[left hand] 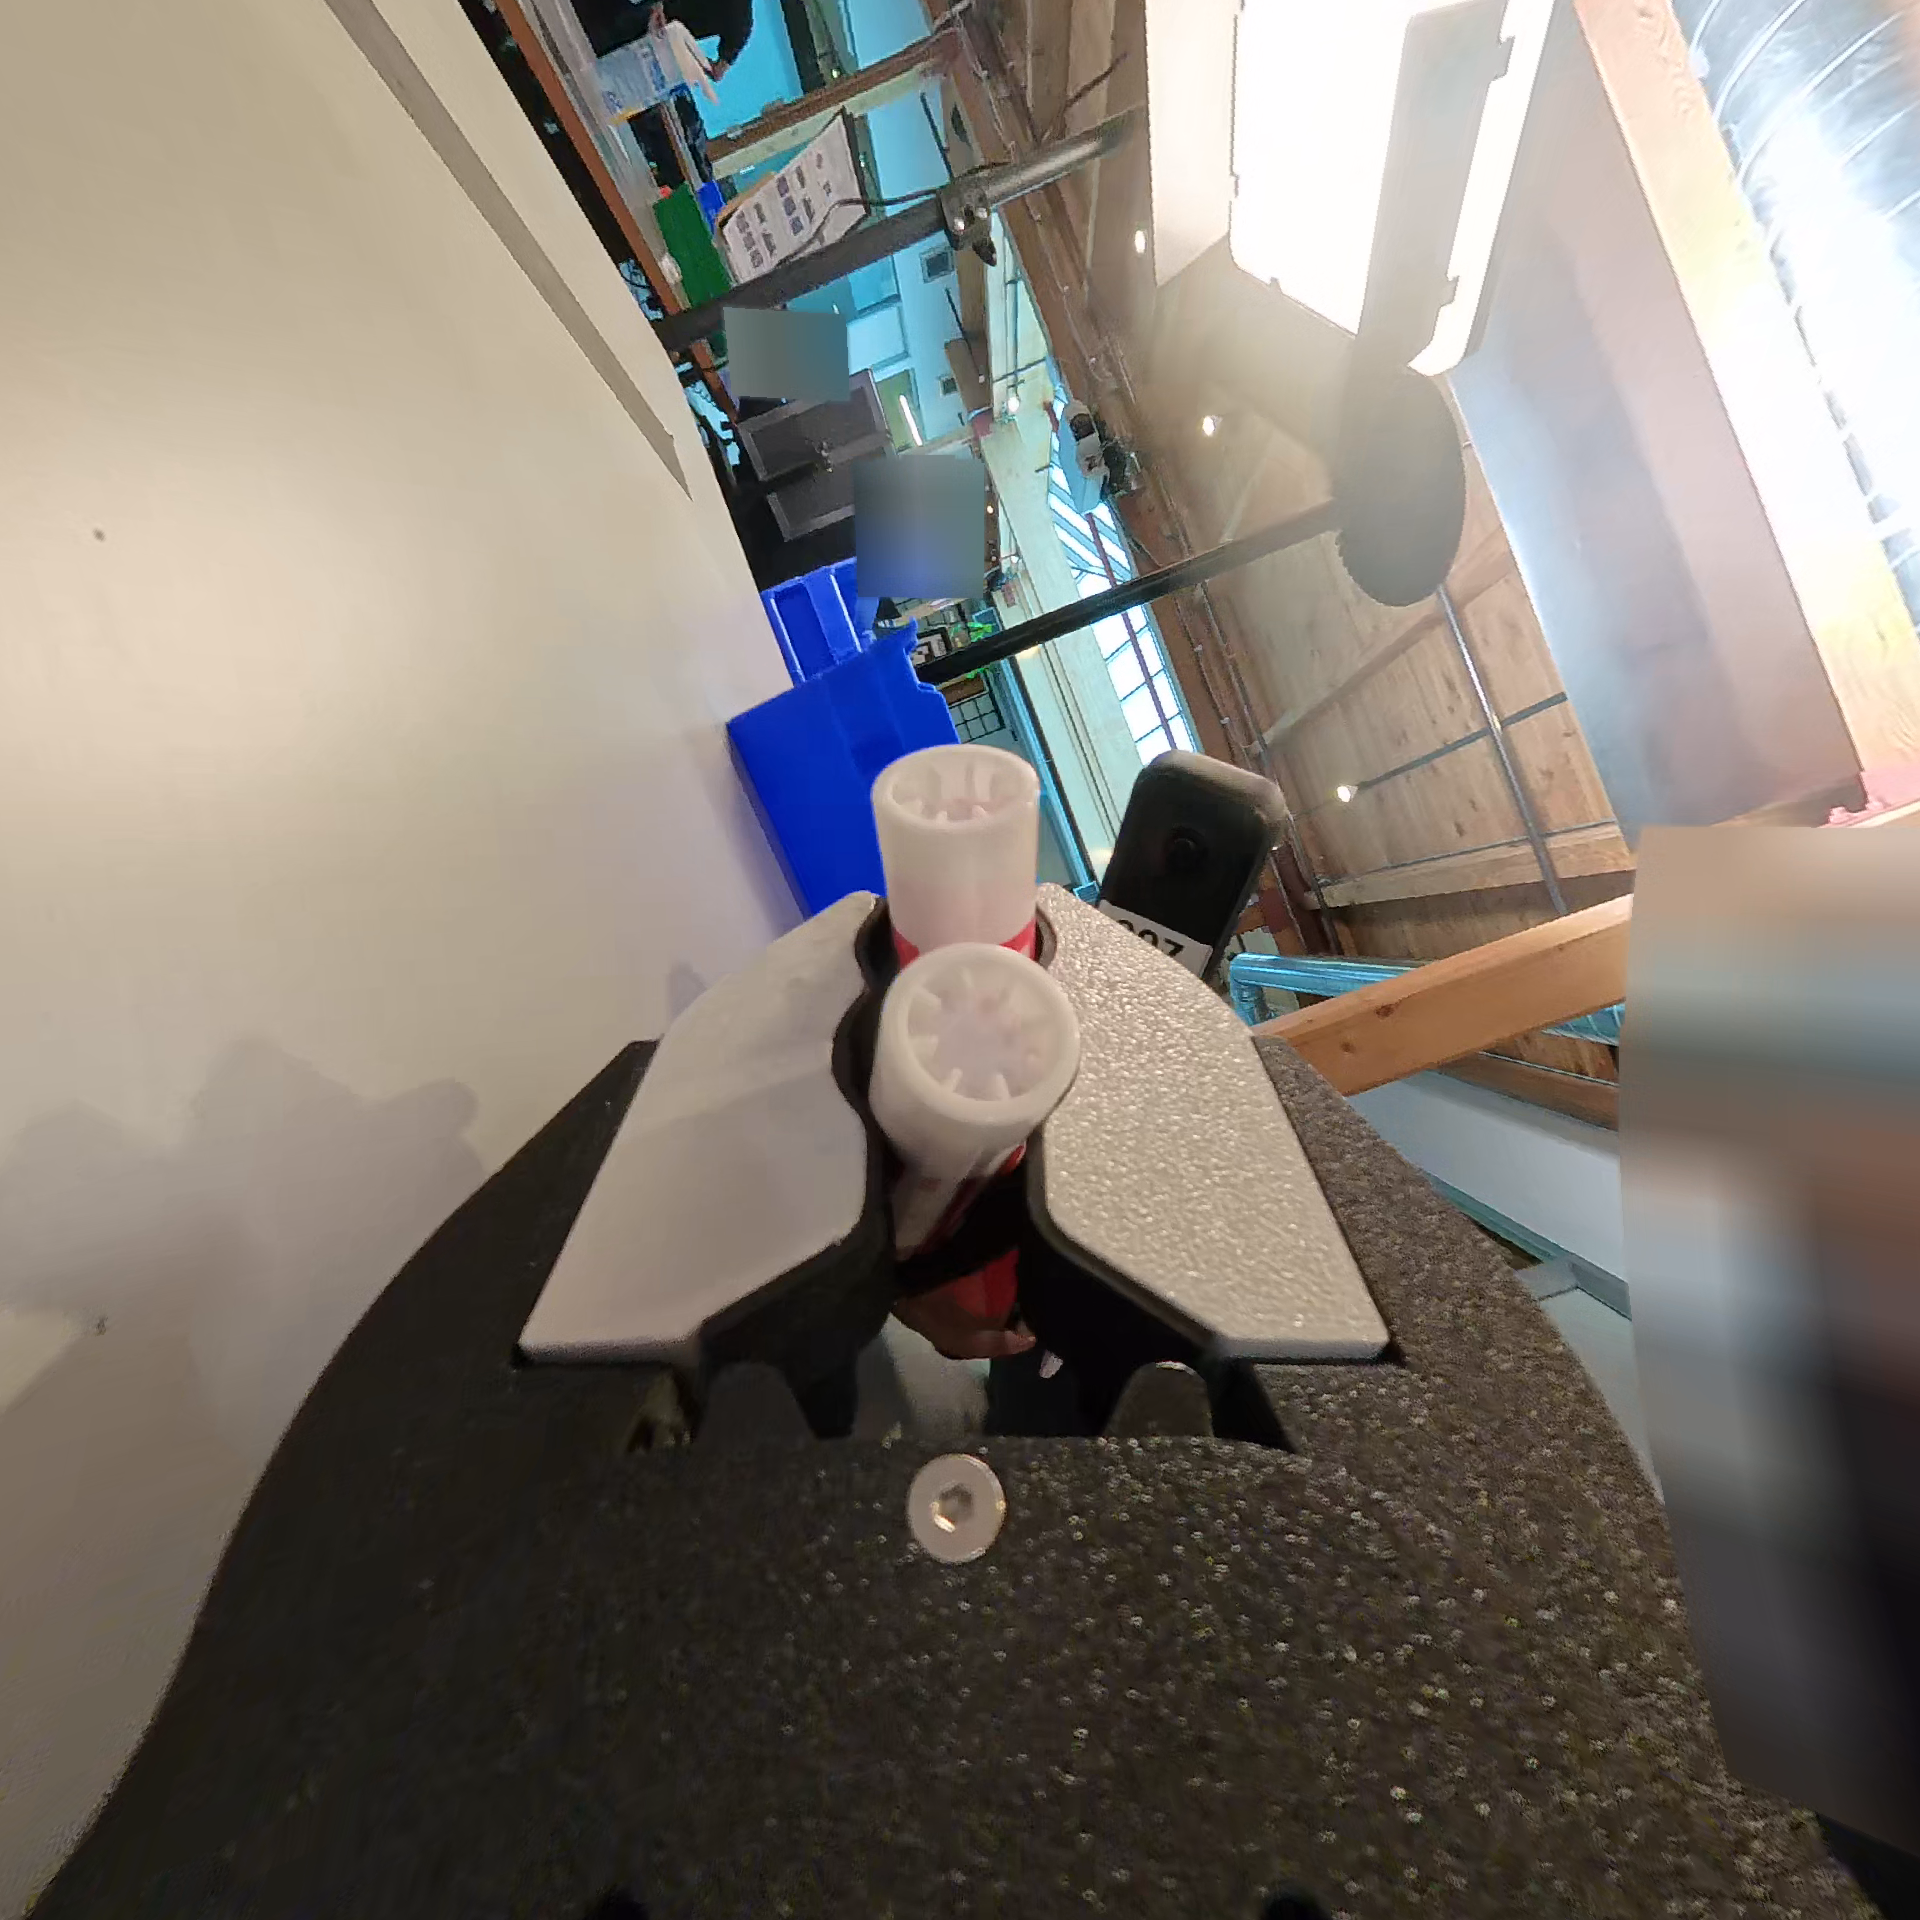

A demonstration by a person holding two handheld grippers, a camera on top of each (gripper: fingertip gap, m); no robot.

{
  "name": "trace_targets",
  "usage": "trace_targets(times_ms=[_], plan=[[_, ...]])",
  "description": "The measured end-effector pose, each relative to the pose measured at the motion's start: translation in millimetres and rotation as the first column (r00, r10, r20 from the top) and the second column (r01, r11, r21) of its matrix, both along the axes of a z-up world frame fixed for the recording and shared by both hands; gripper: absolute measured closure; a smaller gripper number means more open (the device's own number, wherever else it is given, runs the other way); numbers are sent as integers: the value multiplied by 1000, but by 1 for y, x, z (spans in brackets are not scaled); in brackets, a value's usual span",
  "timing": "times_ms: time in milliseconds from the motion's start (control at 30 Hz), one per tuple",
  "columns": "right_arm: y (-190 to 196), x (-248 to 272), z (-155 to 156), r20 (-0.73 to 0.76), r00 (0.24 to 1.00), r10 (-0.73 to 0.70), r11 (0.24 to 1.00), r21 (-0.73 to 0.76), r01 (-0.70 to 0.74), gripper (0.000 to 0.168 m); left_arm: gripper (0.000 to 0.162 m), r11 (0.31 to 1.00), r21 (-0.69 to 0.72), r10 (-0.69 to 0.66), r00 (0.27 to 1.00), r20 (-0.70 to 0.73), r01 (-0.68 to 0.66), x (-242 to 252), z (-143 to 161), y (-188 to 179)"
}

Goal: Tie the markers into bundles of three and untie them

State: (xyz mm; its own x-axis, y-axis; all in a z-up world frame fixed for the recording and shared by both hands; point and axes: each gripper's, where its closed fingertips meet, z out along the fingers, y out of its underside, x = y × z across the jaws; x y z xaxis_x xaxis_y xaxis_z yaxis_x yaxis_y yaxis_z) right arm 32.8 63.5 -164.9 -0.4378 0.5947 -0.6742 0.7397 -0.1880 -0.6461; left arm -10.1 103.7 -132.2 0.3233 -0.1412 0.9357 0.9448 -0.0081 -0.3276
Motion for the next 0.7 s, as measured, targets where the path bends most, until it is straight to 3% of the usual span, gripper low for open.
trace_targets(times_ms=[200, 400, 700], plan=[[31, -26, 1, -57, 998, 5, 996, 91, 0, 128, 139, 999, -46, -17, 999, -45, 15, -23, 1, 32], [56, -37, -2, -123, 991, -56, 997, 39, 61, 127, 139, 996, -44, -83, 993, -82, 80, -30, -2, 59], [58, -32, -5, -117, 992, -55, 999, -4, 55, 129, 139, 991, -32, -128, 989, -70, 126, -23, -7, 59]])
